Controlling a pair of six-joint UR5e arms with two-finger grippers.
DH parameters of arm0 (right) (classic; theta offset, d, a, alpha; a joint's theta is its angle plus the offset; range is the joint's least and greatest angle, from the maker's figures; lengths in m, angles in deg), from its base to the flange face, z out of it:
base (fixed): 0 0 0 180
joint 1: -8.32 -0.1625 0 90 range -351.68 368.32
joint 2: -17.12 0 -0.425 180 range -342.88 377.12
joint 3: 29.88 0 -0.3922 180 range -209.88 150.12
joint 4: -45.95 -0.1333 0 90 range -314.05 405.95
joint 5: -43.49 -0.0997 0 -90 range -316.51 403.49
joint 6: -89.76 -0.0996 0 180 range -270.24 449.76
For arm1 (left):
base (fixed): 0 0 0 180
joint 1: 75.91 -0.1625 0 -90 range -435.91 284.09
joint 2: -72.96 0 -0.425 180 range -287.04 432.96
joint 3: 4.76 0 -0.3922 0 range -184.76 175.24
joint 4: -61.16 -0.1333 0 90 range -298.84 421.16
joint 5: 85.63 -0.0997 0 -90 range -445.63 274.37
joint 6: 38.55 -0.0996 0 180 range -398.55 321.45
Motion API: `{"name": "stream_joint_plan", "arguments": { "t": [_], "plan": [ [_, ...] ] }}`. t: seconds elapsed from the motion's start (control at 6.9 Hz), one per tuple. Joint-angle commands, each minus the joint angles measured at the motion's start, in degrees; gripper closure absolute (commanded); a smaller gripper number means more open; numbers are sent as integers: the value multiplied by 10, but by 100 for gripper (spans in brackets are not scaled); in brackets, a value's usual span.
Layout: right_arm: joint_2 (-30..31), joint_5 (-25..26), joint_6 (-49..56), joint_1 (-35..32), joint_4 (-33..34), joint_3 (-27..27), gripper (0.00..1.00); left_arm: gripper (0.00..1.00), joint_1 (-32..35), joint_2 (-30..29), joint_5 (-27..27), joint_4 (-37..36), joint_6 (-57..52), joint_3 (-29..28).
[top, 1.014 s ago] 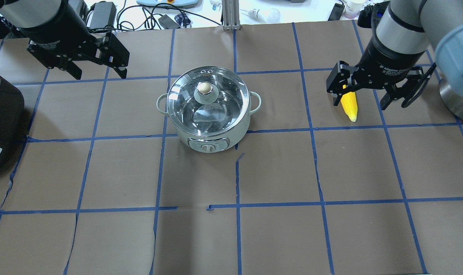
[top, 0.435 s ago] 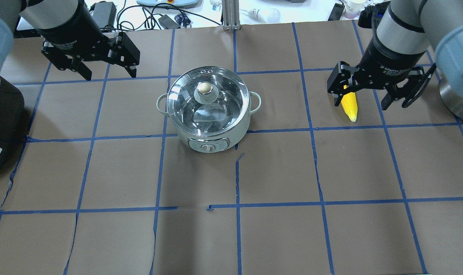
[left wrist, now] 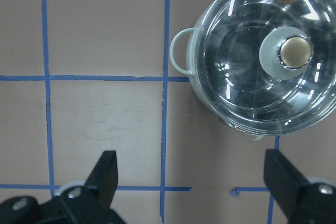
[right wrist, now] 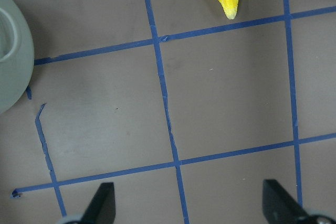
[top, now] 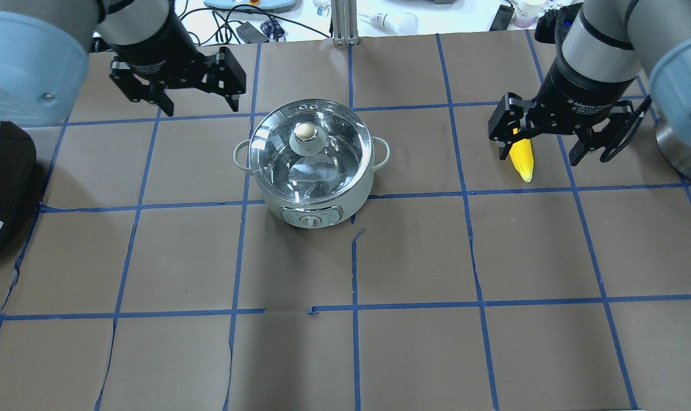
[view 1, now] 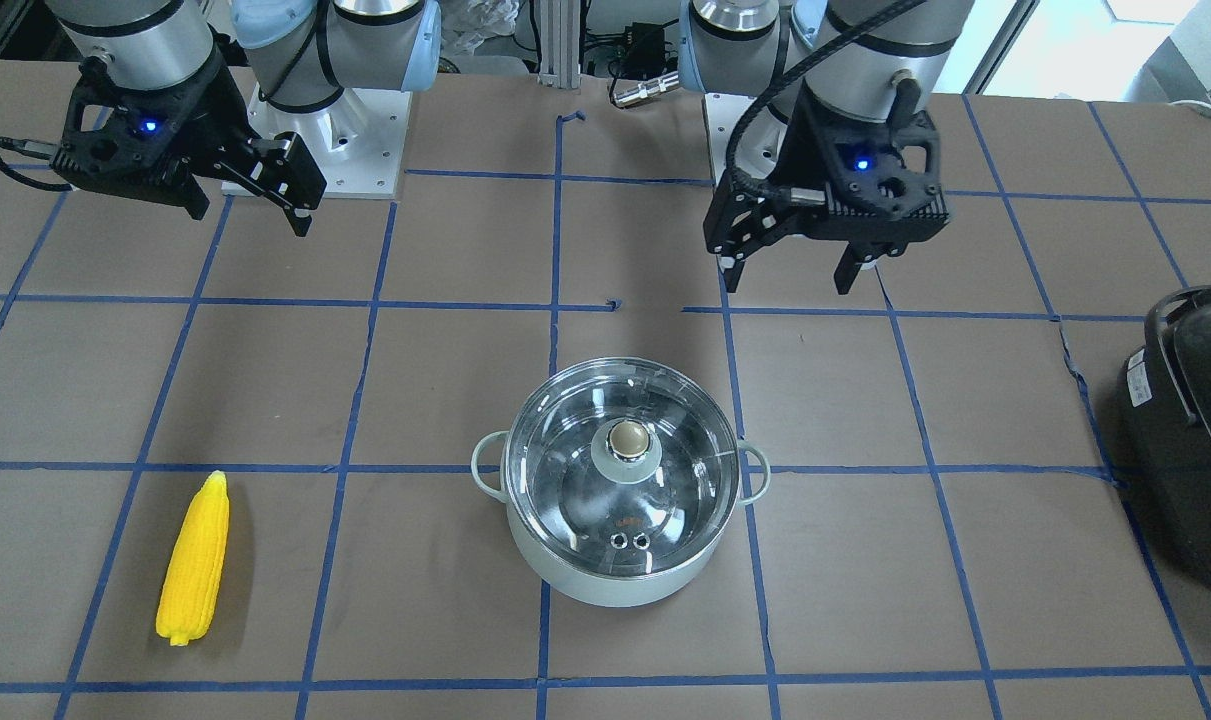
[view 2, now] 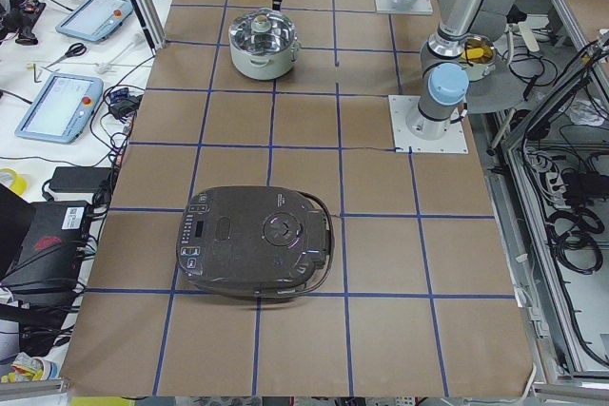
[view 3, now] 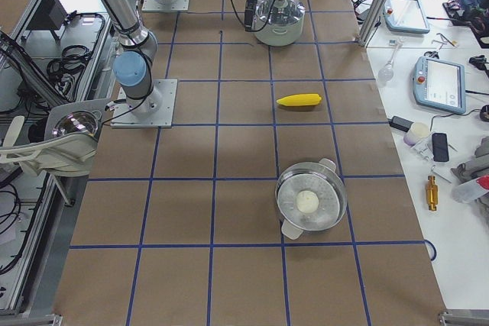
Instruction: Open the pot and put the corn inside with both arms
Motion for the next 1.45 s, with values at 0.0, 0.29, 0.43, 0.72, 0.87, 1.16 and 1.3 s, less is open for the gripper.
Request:
{"name": "stream_joint_plan", "arguments": {
  "t": [0.0, 0.29, 0.43, 0.72, 0.87, 1.16, 1.3],
  "plan": [
    [0, 1, 0, 0, 0, 1, 0, 3, 66, -86, 0, -100, 79, -1],
    [-1, -5, 1, 1, -4, -4, 0, 3, 81, -142, -1, -117, 101, -1],
    [-1, 4, -1, 1, -4, -6, 0, 3, 81, -154, -1, -137, 105, -1],
    [-34, 4, -4, 9, 7, 2, 0, 10, 81, -167, -6, -139, 103, -4],
    [-70, 4, 1, 22, 29, 2, 0, 10, 81, -166, -7, -139, 101, -5],
    [-126, 5, 60, 61, 186, 2, 0, 11, 81, -169, -8, -139, 98, -4],
    [-155, 7, 102, 85, 207, 2, 0, 11, 80, -172, -9, -139, 96, -3]
  ]
}}
